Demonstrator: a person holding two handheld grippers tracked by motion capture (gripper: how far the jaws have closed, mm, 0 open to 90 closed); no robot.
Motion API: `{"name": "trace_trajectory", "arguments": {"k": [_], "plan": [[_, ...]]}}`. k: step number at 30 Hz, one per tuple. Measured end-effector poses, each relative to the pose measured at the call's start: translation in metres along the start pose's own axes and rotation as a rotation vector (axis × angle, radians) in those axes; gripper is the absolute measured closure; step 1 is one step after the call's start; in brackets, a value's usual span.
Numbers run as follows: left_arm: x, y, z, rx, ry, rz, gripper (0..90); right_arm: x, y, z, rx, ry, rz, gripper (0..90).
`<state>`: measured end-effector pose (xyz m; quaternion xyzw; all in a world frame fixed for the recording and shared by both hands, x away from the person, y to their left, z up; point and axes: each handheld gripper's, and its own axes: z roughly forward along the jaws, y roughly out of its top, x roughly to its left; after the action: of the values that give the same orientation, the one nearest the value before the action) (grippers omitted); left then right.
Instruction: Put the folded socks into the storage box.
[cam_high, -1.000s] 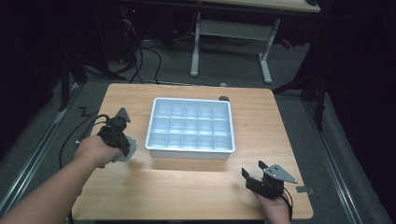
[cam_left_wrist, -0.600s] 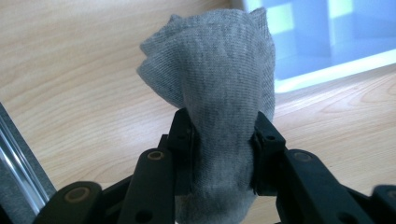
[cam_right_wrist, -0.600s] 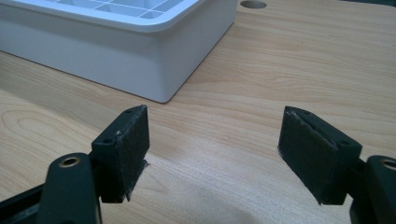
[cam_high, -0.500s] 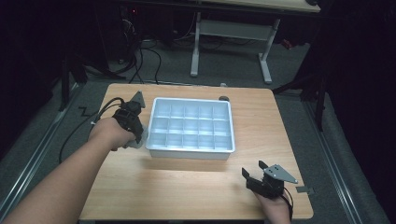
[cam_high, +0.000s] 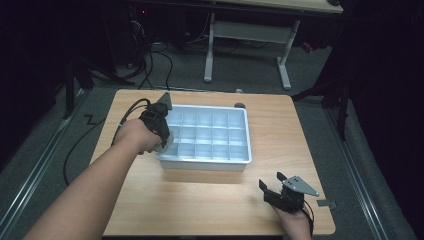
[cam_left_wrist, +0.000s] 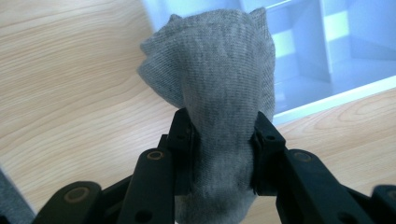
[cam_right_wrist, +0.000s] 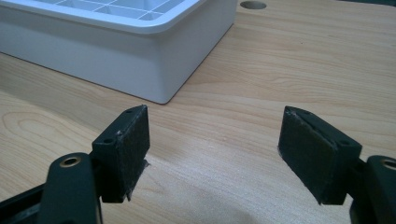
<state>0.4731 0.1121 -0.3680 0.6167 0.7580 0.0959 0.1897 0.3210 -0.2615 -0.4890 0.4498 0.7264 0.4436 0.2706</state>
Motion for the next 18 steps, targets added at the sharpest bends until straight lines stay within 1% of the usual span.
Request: {"name": "trace_trajectory", "arguments": {"k": [2,3,4,7,8,9,11,12,14,15,16,18], "plan": [[-0.007,-0.002,0.007,0.002,-0.011,-0.003,67.1,0.000,0.000,0.000,-0.001,0.000,0.000,24.9],[-0.007,-0.002,0.007,0.002,-0.011,-0.003,67.2,0.000,0.000,0.000,-0.001,0.000,0.000,24.9],[-0.013,-0.005,0.015,0.005,-0.008,0.006,67.2,0.000,0.000,0.000,-0.002,0.000,-0.001,24.9],[-0.017,-0.005,0.024,0.007,-0.009,-0.005,67.3,-0.001,0.000,0.000,-0.001,0.001,-0.002,24.9],[-0.017,-0.005,0.024,0.007,-0.009,-0.005,67.4,-0.001,0.000,0.000,-0.001,0.000,0.001,24.9],[-0.017,-0.004,0.033,0.009,0.015,-0.010,67.4,-0.001,0.000,0.000,-0.001,0.000,0.001,24.9],[-0.016,-0.003,0.035,0.009,0.021,-0.016,67.5,-0.001,0.000,0.000,-0.001,0.001,-0.001,24.9],[-0.014,-0.002,0.042,0.013,0.036,-0.023,67.6,-0.001,0.000,0.000,0.000,0.001,-0.001,24.9],[-0.012,-0.003,0.048,0.029,0.041,-0.034,67.9,-0.001,0.000,0.000,0.000,0.001,0.000,24.9],[-0.012,-0.003,0.048,0.029,0.041,-0.034,68.0,-0.001,0.000,0.001,0.000,0.001,-0.002,24.9],[-0.011,-0.006,0.057,0.040,0.060,-0.028,68.2,-0.001,0.000,0.001,0.000,0.001,-0.003,24.9],[-0.011,-0.008,0.062,0.042,0.068,-0.024,68.5,-0.001,0.000,0.001,-0.001,0.002,-0.003,24.9]]}}
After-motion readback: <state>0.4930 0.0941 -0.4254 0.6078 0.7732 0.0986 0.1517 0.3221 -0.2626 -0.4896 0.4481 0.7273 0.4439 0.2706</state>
